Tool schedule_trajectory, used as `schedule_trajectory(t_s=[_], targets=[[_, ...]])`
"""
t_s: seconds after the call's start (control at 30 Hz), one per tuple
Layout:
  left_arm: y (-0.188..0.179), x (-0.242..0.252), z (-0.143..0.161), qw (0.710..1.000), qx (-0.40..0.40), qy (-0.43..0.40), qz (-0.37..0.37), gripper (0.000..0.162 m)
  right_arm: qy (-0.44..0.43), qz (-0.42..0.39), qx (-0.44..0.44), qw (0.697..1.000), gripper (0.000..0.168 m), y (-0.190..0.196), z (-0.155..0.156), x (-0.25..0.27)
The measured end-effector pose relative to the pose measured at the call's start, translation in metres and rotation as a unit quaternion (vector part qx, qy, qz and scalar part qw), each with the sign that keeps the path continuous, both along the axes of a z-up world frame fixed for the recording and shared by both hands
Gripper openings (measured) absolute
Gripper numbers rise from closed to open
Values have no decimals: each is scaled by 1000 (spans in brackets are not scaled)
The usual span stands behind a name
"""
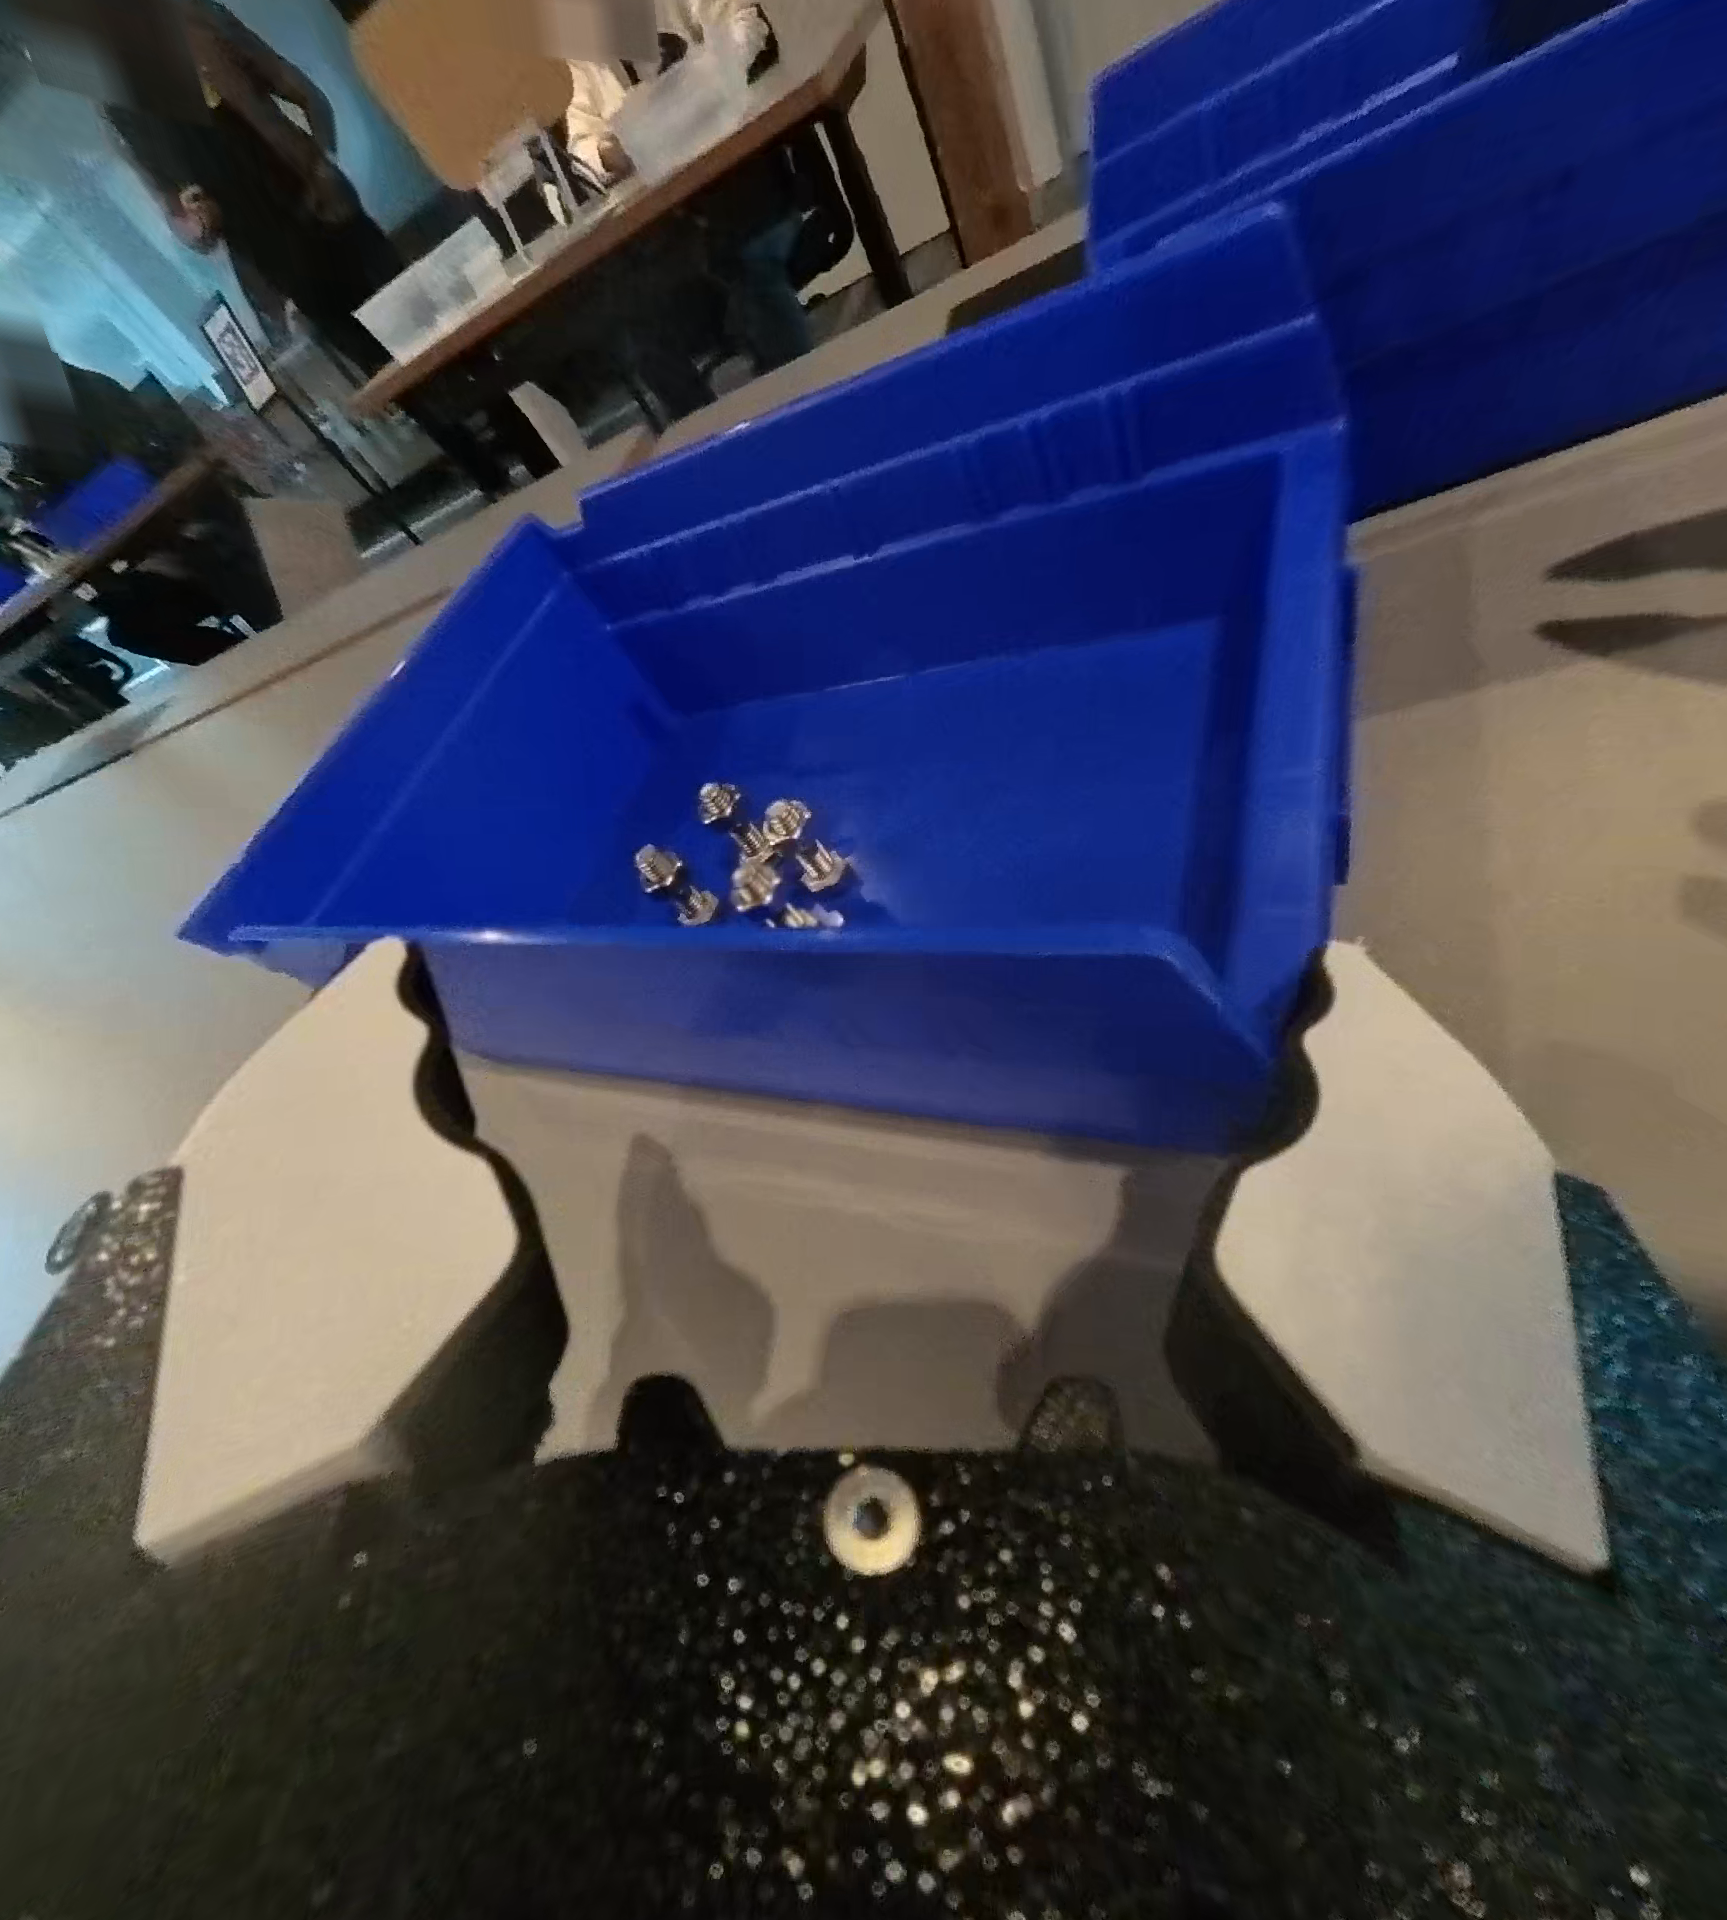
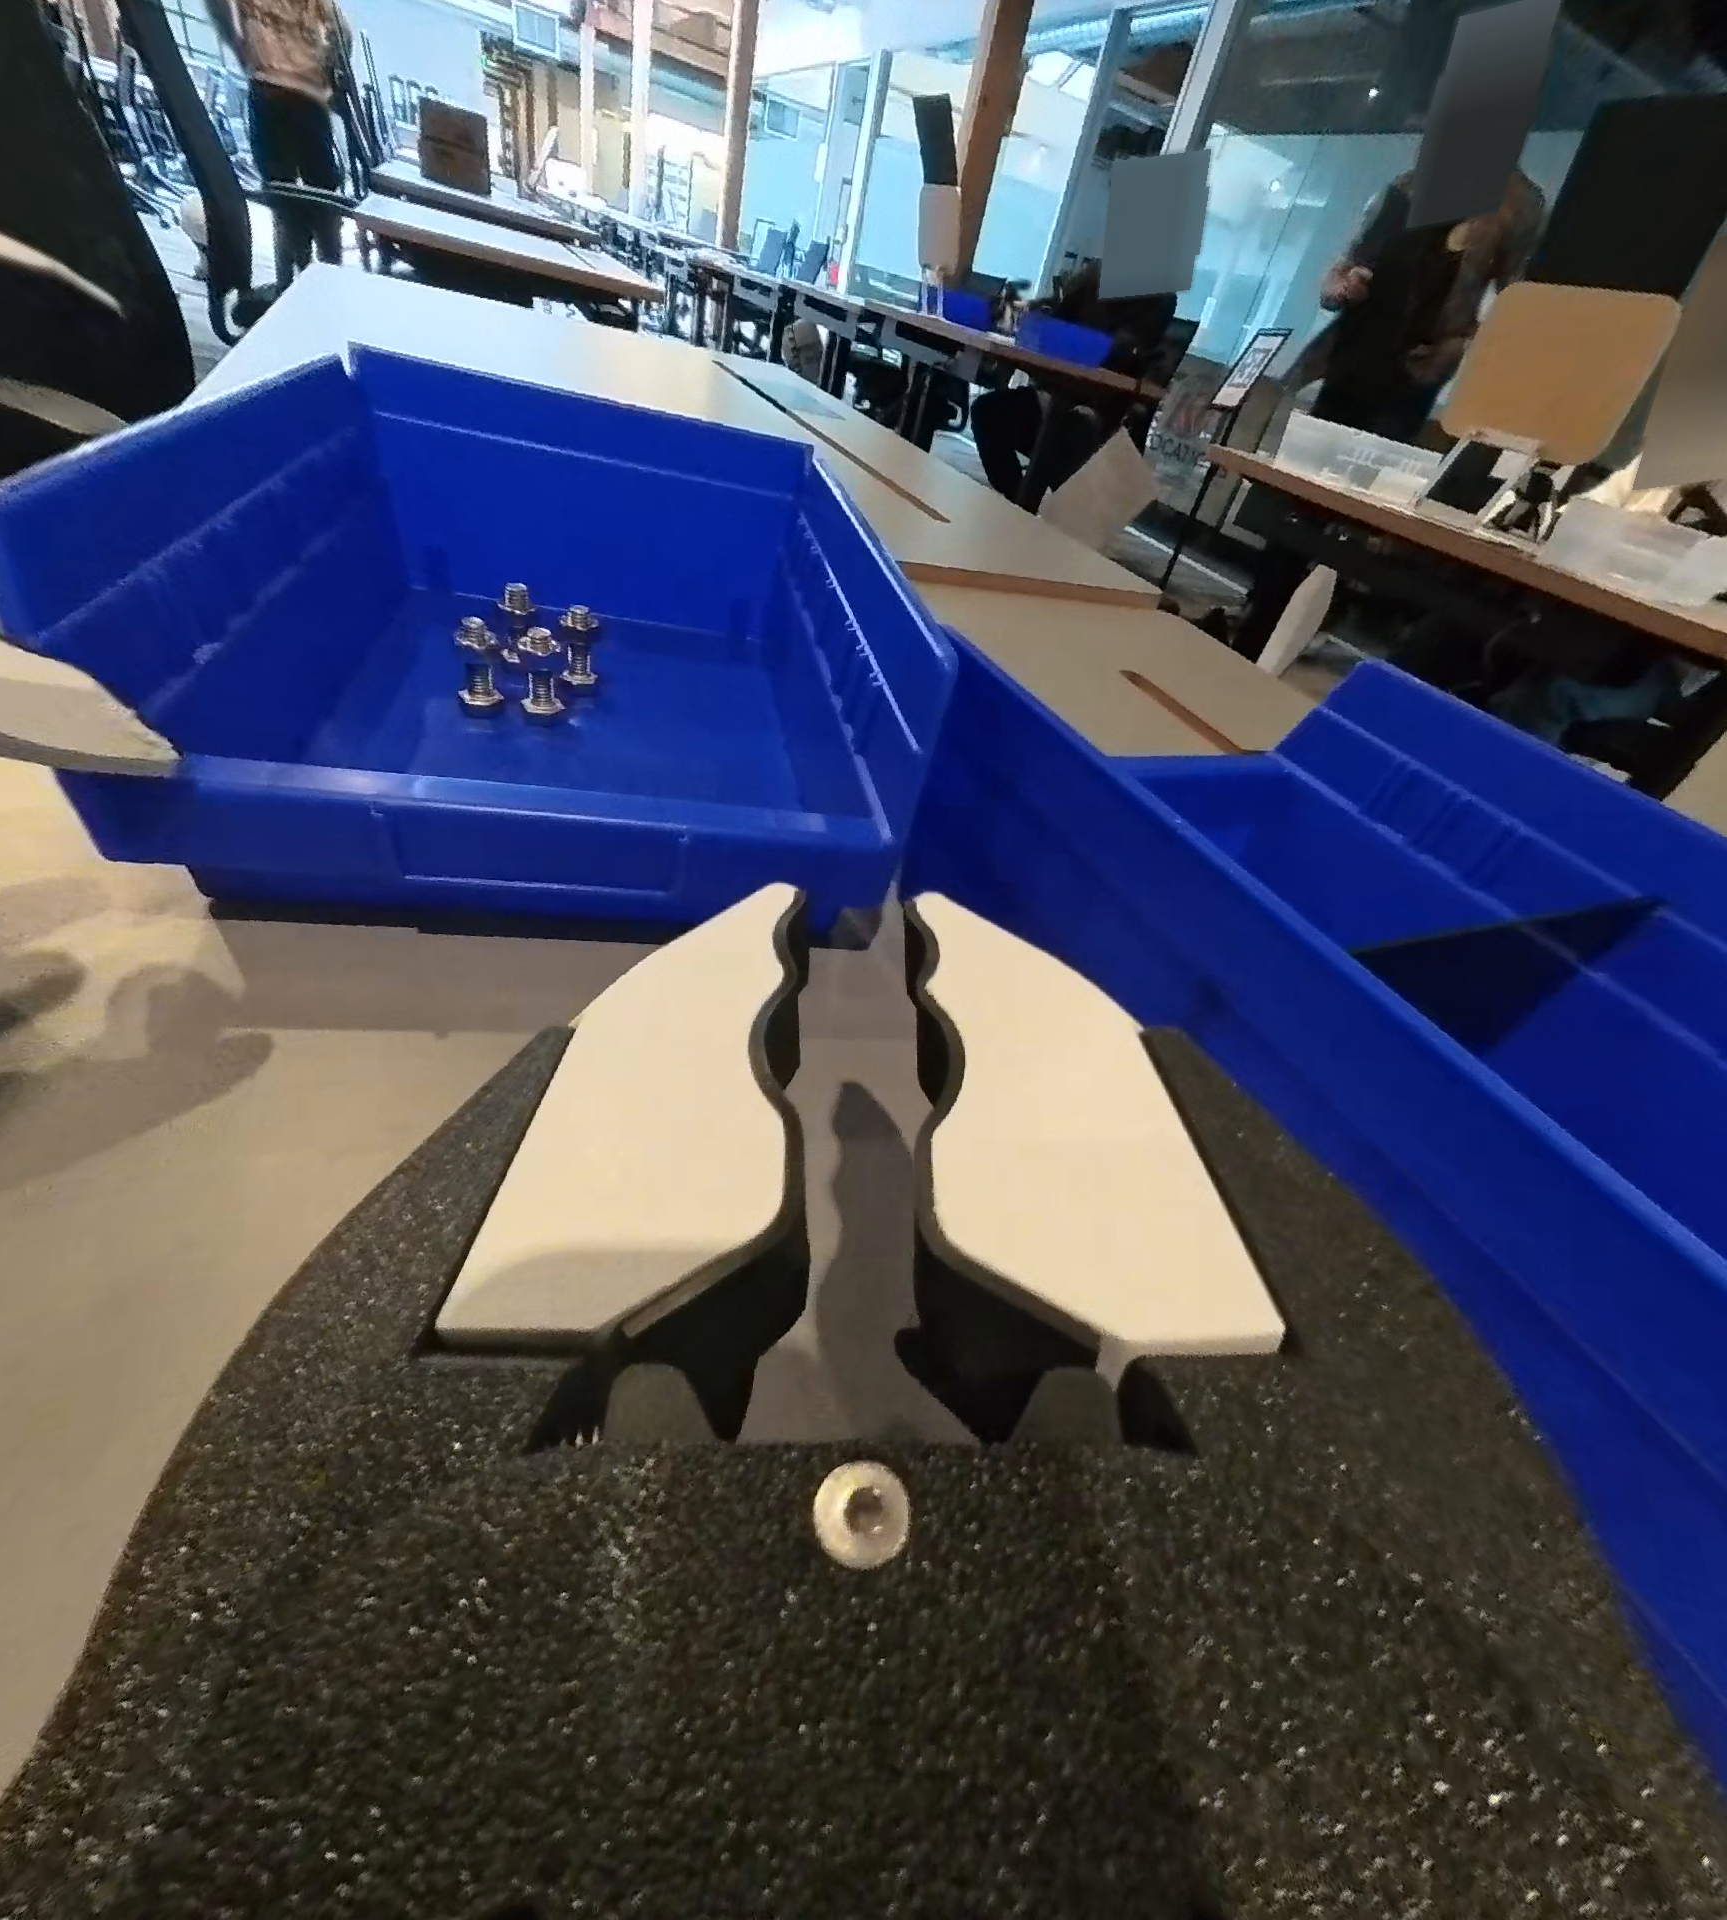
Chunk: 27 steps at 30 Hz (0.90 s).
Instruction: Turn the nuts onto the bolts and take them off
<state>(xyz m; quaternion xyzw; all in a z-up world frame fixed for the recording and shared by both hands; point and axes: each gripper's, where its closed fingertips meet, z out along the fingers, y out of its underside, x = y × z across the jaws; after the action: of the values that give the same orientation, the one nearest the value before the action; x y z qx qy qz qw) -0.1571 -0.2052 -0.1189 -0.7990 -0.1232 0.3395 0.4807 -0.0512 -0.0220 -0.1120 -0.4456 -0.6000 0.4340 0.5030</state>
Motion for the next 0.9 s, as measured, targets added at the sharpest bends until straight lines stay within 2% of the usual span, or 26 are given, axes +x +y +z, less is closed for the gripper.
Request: schedule_trajectory(t_s=[0.2, 0.47, 0.57, 0.67, 0.9], targets=[[-21, -20, -4, 999, 0, -25, 36, 147, -1, 0, -8, 1000, 17, 1, -1, 0], [-80, -92, -3, 989, -11, -1, 149, 146, 6, -14, -9, 1000, 11, 6, 2, 1], [-90, -114, -11, 984, 4, -55, 168, 130, 8, -15, -12, 1000, 10, 7, 3, 2], [-82, -121, -11, 982, 44, -116, 145, 119, 4, -15, -9, 1000, 10, 7, 1, 1], [-68, -135, -9, 978, 25, -164, 129, 67, 3, -12, -7, 1000, 10, 6, 1, 1]])
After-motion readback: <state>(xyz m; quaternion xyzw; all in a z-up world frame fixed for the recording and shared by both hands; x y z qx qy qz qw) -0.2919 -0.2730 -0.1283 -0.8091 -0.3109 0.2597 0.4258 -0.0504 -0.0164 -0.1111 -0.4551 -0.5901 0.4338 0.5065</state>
